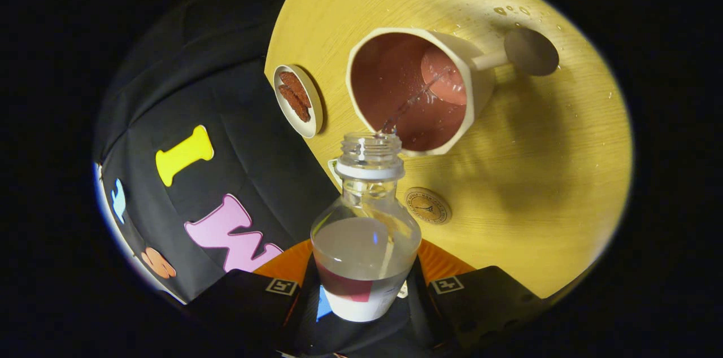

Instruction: Take the bottle from table, then pour the juice into the cup, finally place the bottle on the coaster

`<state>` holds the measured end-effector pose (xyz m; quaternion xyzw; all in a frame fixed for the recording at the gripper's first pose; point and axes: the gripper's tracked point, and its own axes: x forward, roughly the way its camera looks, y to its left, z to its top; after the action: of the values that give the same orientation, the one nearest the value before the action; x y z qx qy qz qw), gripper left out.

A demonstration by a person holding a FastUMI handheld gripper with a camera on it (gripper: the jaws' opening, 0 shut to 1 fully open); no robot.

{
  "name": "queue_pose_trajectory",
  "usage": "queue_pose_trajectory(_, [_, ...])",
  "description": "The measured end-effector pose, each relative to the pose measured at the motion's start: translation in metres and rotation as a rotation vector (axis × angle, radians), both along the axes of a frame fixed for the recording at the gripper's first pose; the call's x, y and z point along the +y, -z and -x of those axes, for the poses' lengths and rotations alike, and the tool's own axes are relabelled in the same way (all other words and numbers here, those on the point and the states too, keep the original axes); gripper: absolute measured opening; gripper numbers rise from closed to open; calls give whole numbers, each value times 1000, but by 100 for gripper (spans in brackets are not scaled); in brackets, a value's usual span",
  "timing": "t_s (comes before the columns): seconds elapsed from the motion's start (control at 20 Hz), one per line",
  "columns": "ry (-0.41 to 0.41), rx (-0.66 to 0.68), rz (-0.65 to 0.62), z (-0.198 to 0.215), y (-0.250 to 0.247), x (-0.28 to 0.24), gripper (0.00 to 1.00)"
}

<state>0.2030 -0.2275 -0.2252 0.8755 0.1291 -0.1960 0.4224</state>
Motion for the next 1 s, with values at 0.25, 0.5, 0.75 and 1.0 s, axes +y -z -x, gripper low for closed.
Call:
queue_pose_trajectory(0.25, [39, -14, -96, -2, -11, -4, 70])
queue_pose_trajectory(0.5, [42, -23, -154, -3, -19, -3, 70])
queue_pose_trajectory(0.75, [92, -35, -219, -4, -26, -13, 70])
queue_pose_trajectory(1.0, [157, -73, -303, -4, -36, -29, 70])
